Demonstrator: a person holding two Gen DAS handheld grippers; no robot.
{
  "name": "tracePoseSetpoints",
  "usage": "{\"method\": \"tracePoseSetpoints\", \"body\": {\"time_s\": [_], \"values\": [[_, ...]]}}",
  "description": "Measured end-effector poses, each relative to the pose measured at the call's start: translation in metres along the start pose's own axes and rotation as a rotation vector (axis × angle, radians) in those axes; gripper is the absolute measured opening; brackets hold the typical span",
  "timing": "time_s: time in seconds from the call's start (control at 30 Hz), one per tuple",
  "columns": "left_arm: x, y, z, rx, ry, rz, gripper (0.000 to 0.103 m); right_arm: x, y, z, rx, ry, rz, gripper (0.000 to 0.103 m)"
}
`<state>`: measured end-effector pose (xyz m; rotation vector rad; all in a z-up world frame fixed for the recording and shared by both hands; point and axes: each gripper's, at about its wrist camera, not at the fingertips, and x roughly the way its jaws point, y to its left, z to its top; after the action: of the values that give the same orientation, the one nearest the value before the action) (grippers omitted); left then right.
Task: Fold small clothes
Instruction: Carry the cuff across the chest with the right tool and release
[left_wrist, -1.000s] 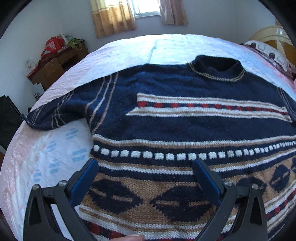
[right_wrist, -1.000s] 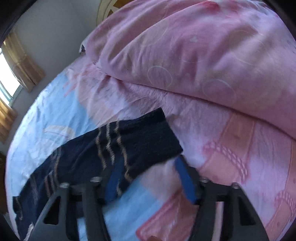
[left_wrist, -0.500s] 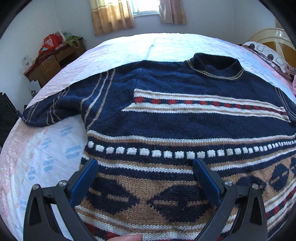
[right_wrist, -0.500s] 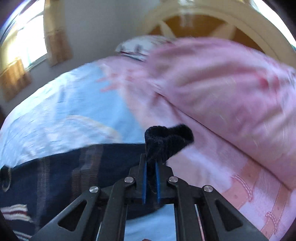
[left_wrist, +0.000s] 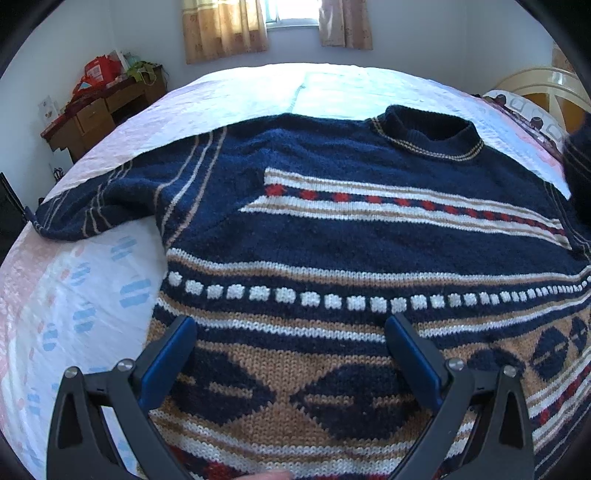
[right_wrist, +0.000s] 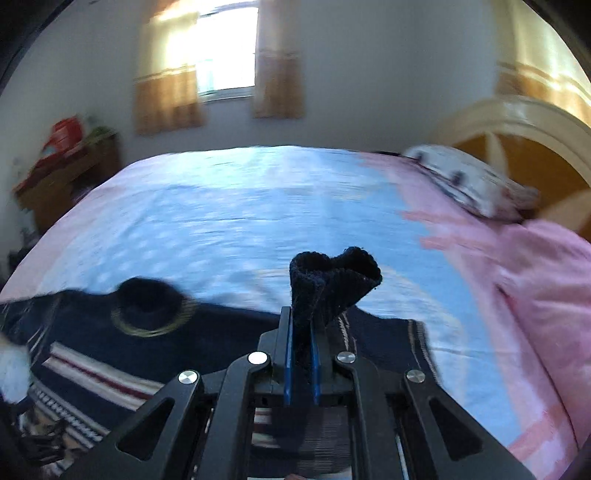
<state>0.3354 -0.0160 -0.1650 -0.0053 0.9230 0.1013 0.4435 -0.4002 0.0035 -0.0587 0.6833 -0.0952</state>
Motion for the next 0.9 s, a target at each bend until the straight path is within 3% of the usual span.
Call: {"method": "tracePoseSetpoints", "body": {"time_s": [0.27,0.43,0.47,0.5,0.6,0.63,0.8,0.9], "values": [[0.003,0.004,0.001,-0.024,0.018,-0.032,0.103,0.035,0.140,-0.033,-0.160,0.065,0.157,0.007],[0.003,0.006,0.000,-0.032,0.017,-0.049,0.103,0.063,0.191,-0.060,-0.229,0.140,0.241,0.008],[0.003,0.007,0.000,-0.038,0.016,-0.055,0.103,0.067,0.195,-0.065,-0.225,0.163,0.272,0.010],[0.003,0.008,0.000,-0.040,0.015,-0.058,0.103,0.070,0.197,-0.072,-0.224,0.189,0.300,0.019],[0.002,0.009,0.000,-0.044,0.013,-0.066,0.103,0.057,0.185,-0.085,-0.213,0.187,0.360,0.054],[0.002,0.009,0.001,-0.044,0.015,-0.068,0.103,0.050,0.176,-0.088,-0.201,0.171,0.363,0.058],[-0.012,0.000,0.011,0.020,0.020,-0.067,0.103,0.010,0.084,-0.104,-0.057,0.086,0.323,0.059],[-0.038,-0.012,0.025,0.079,-0.038,-0.086,0.103,-0.009,0.028,-0.115,0.005,0.007,0.195,0.060]]}}
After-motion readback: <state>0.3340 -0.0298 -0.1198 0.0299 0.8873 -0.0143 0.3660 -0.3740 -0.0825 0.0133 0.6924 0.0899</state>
